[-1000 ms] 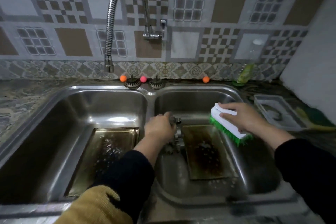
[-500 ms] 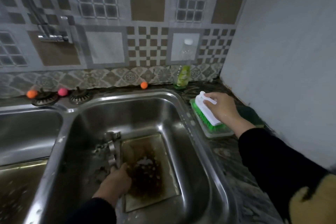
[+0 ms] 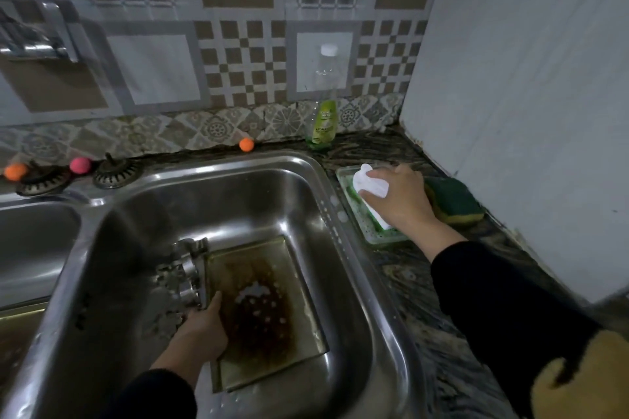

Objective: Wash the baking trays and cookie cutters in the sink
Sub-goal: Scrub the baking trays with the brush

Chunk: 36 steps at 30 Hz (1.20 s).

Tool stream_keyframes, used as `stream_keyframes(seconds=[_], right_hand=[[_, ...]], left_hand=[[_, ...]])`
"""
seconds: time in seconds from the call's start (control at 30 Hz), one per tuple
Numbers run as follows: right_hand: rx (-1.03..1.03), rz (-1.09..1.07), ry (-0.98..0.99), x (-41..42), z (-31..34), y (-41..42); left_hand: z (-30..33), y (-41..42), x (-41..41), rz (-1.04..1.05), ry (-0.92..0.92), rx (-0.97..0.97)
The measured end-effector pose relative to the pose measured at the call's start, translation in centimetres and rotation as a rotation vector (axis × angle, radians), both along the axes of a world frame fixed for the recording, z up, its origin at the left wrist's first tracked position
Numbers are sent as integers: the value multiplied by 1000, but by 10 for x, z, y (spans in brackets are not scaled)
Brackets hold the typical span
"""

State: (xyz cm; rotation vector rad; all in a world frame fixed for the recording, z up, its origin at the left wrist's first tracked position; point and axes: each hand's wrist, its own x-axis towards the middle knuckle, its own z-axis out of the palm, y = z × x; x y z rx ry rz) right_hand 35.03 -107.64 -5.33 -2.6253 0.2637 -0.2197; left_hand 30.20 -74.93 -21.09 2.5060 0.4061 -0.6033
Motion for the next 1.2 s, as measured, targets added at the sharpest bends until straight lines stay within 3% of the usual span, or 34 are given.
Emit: stream_keyframes(seconds=[0.13,0.43,0.6,0.8,1.0,1.2], right_hand=[[-127,29,111,-5,-3,6],[-97,-6,108,-7,3,11],[-353,-16,33,-14,25,18],[-148,89,-65,-28,58,65],[160,265,-105,-55,19,153],[184,293,-197,-89,-3,222]], left_hand=[[23,-1,-3,-161,42,31],[44,-11,-13,-2,-131,-79],[57,-15,-19,56,-235,-281],[76,-3,-21,157,-413,-425],[99,8,-30,153,-603,-503],[133,28,-44,110,-811,-608]])
